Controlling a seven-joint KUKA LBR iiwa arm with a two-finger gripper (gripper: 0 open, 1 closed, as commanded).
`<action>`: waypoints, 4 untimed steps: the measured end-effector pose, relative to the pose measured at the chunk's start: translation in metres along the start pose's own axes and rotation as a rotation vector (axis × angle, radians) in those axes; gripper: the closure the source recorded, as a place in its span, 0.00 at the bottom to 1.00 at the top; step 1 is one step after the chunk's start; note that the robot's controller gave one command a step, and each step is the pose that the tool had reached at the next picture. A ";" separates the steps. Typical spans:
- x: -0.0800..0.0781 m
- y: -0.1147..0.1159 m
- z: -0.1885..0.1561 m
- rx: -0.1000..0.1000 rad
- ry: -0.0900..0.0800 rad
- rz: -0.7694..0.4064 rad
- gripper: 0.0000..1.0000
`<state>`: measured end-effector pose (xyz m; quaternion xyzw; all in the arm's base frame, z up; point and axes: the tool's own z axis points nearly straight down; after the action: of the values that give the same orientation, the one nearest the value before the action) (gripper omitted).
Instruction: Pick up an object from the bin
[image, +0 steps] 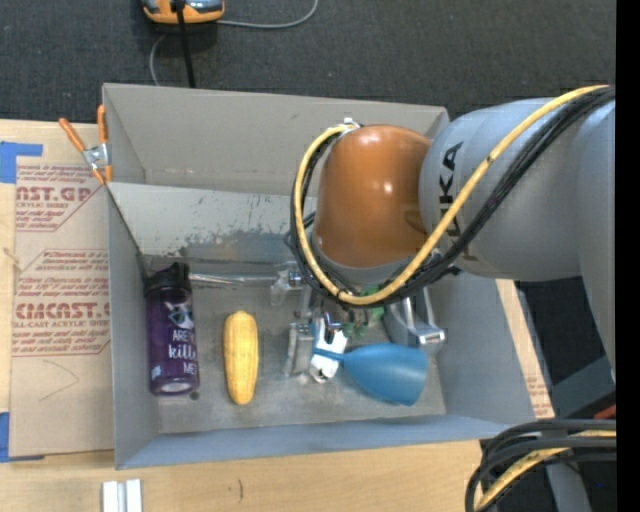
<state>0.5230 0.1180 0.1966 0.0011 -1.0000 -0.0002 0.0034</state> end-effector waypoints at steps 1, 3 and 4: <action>-0.002 -0.001 -0.005 -0.001 -0.007 0.001 0.00; -0.009 0.036 0.067 -0.004 -0.012 0.176 0.00; -0.002 0.059 0.093 0.000 -0.010 0.112 0.00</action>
Offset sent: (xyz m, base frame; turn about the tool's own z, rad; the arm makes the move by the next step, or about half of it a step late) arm 0.0514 0.0482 -0.0589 0.2506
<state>0.5239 0.1774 0.1039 -0.0548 -0.9985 -0.0002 -0.0013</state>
